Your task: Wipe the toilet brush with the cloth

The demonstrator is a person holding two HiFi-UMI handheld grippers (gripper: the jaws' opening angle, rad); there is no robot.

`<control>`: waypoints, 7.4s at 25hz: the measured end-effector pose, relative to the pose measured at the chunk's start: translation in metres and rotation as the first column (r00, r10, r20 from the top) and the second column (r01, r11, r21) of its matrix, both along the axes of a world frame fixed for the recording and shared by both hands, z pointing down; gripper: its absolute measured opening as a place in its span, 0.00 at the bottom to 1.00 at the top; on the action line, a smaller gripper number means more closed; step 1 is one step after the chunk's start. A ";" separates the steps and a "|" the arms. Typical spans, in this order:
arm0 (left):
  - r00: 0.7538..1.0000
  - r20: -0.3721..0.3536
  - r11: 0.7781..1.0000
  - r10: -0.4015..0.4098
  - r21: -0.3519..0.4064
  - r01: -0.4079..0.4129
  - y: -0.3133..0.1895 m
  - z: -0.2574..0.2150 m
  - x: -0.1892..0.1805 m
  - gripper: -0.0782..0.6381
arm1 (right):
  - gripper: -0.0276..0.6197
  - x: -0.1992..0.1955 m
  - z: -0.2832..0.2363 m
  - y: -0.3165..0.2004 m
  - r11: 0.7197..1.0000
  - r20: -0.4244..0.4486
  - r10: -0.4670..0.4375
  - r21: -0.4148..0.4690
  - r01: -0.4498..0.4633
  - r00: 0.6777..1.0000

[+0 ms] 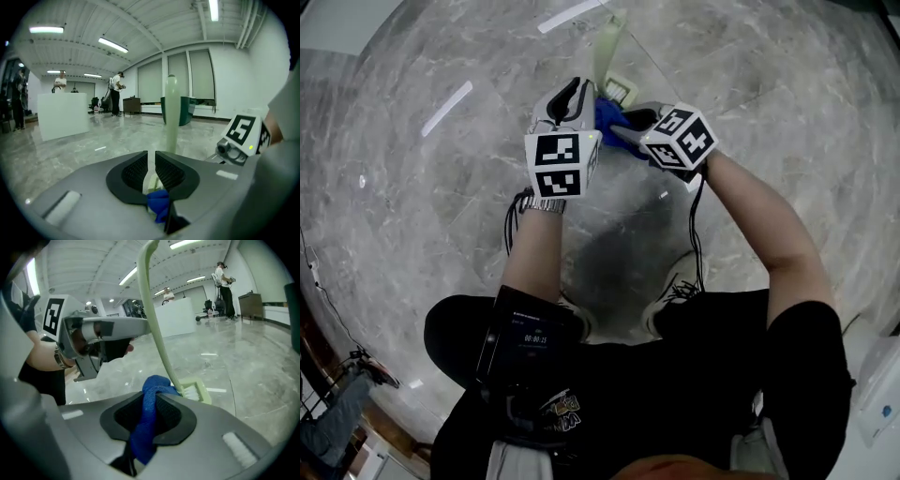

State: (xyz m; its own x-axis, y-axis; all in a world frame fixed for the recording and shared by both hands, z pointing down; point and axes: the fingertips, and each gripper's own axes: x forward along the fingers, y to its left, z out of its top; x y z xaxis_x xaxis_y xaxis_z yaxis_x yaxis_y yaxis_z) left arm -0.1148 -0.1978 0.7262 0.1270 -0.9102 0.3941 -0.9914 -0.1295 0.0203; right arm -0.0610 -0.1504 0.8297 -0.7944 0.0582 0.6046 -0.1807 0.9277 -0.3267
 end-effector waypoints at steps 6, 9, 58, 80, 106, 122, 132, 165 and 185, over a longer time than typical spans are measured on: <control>0.998 -0.060 0.995 -0.008 -0.097 0.002 -0.003 0.026 -0.017 0.19 | 0.16 -0.011 -0.049 -0.015 0.993 0.110 0.049 0.104 -0.061 0.993; 1.000 -0.011 0.992 0.016 -0.126 -0.017 -0.001 0.036 -0.018 0.19 | 0.16 -0.002 -0.089 -0.021 0.988 0.187 0.061 0.127 -0.086 0.980; 0.982 -0.184 0.994 -0.045 -0.106 0.026 0.001 0.033 -0.016 0.20 | 0.16 0.001 0.062 0.025 0.956 -0.092 -0.030 -0.293 0.002 0.995; 0.972 -0.214 0.985 -0.101 -0.160 0.067 0.007 0.056 -0.044 0.19 | 0.16 0.013 0.028 -0.167 0.983 -0.114 0.176 -0.030 -0.181 0.978; 0.971 -0.220 0.989 -0.092 -0.137 0.062 0.013 0.042 -0.040 0.18 | 0.16 0.061 0.055 -0.125 0.994 -0.236 0.100 0.068 -0.086 0.967; 0.978 -0.188 0.993 -0.087 -0.095 0.070 0.006 0.021 -0.009 0.18 | 0.16 0.070 0.011 -0.036 0.986 -0.017 0.167 -0.020 -0.167 0.986; 0.976 -0.195 0.992 -0.098 -0.102 0.079 0.009 0.025 -0.008 0.18 | 0.16 0.164 0.039 -0.126 0.694 -0.098 0.719 0.170 -0.700 0.688; 0.961 -0.175 0.967 -0.213 -0.182 0.181 0.053 0.025 -0.020 0.13 | 0.05 0.161 -0.077 -0.122 0.644 0.045 0.724 0.314 -0.697 0.689; 0.986 -0.105 0.967 -0.127 -0.234 0.099 0.119 -0.360 0.038 0.13 | 0.05 0.146 -0.463 0.008 0.622 0.099 0.767 0.127 -0.773 0.634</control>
State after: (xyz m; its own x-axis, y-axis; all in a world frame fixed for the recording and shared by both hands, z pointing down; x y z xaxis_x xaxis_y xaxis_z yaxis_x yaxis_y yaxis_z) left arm -0.0765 -0.0784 0.3659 0.0864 -0.8097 0.5804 -0.9881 0.0046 0.1536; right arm 0.0855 -0.1423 0.3665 -0.5270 -0.6682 0.5251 -0.8430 0.4896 -0.2230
